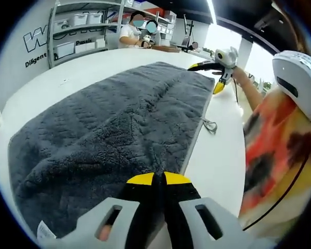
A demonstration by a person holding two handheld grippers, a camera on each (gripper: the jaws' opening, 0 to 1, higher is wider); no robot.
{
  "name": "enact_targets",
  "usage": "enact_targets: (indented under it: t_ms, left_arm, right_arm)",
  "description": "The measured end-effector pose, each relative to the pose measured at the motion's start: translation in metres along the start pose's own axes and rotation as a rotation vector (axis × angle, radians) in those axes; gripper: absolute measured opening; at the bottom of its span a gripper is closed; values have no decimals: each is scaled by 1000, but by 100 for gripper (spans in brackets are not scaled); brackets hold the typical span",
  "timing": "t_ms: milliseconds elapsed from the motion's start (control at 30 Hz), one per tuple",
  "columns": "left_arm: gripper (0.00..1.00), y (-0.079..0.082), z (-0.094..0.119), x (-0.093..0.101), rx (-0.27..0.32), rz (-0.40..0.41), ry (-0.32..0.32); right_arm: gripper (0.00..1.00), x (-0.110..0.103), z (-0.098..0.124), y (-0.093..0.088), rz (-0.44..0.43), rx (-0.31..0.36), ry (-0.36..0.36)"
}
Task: Open the folded towel by lifting each exposed corner and separating the folded layers until the towel lies flat within the target outline without major curled edges
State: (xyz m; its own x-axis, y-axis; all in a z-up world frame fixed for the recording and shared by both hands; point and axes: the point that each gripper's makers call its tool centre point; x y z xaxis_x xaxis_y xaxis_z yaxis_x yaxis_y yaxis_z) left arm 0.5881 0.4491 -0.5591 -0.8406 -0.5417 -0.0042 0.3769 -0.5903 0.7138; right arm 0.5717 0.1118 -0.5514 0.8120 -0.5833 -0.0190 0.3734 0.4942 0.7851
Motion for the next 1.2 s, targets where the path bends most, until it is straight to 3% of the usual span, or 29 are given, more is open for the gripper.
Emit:
enact_targets:
  t_ms: [400,500,667,733,833,1000,1133,1200]
  left_arm:
    - [5,-8,7,10,-15,-49,-27]
    - [11,-6,8,12,22,-112,-29]
    - [20,2,15,11,67,-87,-30]
    - [27,13,19,1,128,-54,12]
    - [44,15,22,-19,148,-15,91]
    - [51,10,27,-27,151,26,110]
    - [69,12,30,-33,187,74,131]
    - [71,11,32,-38,188,80,151]
  right_arm:
    - [99,-2,-1,-3,13,-22,6]
    - [99,-1,-1,-3,14,-23,5]
    - [97,-4,-2,-3,1,-22,13]
    - [87,-11,-4,-3,14,-30,33]
    - [75,-21,-8,1,39,-25,62]
    - [56,-36,-11,9,87,-7,106]
    - [38,-48,-13,11,120,-4,153]
    - [32,-51,-14,9,126,-13,172]
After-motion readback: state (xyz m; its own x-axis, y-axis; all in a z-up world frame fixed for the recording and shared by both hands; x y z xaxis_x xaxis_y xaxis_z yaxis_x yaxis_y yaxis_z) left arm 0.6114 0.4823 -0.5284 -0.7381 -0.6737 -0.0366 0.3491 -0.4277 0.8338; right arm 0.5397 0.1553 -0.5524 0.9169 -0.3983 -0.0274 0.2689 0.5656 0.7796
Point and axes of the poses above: the point that each gripper's makers call its tool centre point, and the gripper's own axes: z roughly backward along the fingers, x roughly to its right, y roughly out of its top, and after that the axes turned 13 degrees about y, right-handed
